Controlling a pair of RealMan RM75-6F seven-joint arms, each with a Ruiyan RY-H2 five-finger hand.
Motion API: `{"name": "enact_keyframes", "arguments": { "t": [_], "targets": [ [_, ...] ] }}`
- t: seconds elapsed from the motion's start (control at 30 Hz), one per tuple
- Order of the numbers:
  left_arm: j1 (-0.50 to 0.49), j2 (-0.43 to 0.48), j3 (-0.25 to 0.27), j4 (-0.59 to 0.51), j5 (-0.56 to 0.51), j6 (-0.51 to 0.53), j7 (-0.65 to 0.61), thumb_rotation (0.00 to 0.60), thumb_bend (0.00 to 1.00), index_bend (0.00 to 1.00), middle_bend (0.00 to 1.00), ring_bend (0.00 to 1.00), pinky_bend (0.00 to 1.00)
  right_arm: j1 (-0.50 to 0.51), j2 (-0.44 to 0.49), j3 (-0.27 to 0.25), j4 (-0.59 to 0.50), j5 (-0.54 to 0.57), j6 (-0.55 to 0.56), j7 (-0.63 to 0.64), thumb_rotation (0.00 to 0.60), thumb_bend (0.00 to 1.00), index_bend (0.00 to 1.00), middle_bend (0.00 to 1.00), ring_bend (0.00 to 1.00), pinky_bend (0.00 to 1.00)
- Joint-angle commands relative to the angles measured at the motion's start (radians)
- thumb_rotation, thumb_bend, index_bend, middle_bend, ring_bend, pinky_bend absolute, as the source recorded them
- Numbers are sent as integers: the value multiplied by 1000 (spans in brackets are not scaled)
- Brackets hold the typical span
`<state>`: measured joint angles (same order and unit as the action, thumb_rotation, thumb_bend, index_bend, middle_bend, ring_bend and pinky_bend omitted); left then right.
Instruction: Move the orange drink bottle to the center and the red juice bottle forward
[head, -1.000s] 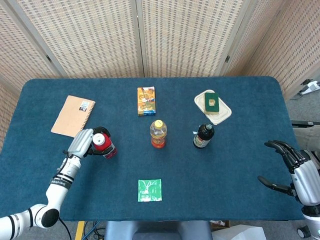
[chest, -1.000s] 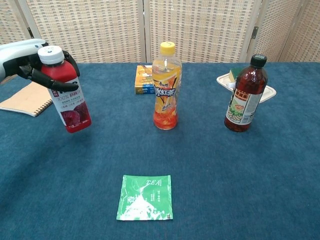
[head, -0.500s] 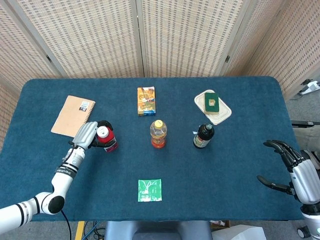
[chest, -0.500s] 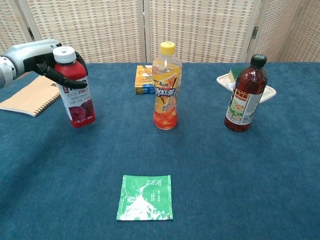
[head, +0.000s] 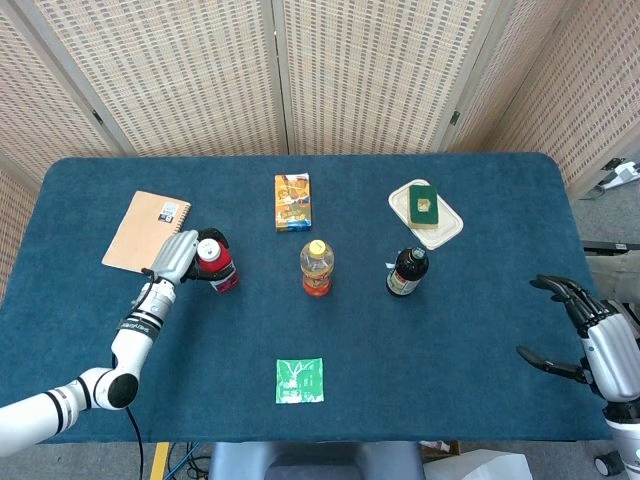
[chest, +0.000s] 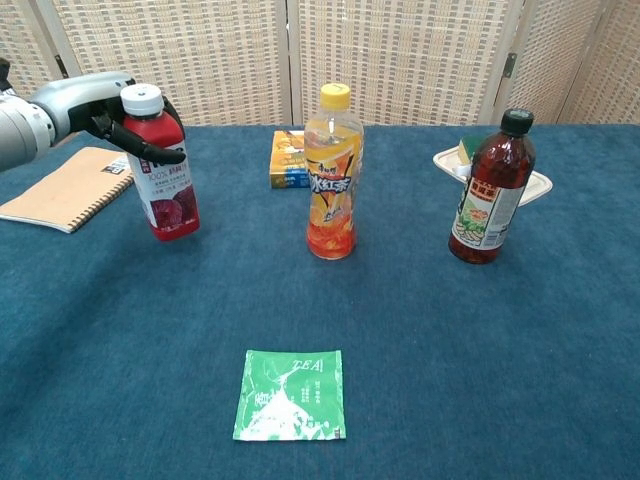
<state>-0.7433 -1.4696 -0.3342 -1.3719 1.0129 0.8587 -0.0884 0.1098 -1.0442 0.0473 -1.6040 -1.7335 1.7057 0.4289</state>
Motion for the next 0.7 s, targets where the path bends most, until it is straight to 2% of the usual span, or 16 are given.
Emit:
{"name": "enact_keyframes", "arguments": {
  "t": [0.03, 0.4, 0.7],
  "targets": [
    [-10, -12, 2, 19, -4, -13, -6, 600, 171, 463, 423, 445, 446, 1, 0, 1, 2, 3, -4, 3, 600, 99, 143, 246, 166, 354],
    [-29, -41, -10, 65, -20, -24, -35, 600, 170, 462, 423, 445, 446, 4, -1, 3, 8, 12, -13, 12, 600, 99, 143, 246, 166, 354],
    [-41, -63, 0, 114, -9, -46, -57, 600, 170, 455, 423, 444, 447, 7, -2, 6, 13, 22, -24, 17, 600, 100, 143, 246, 167, 354]
  ]
}}
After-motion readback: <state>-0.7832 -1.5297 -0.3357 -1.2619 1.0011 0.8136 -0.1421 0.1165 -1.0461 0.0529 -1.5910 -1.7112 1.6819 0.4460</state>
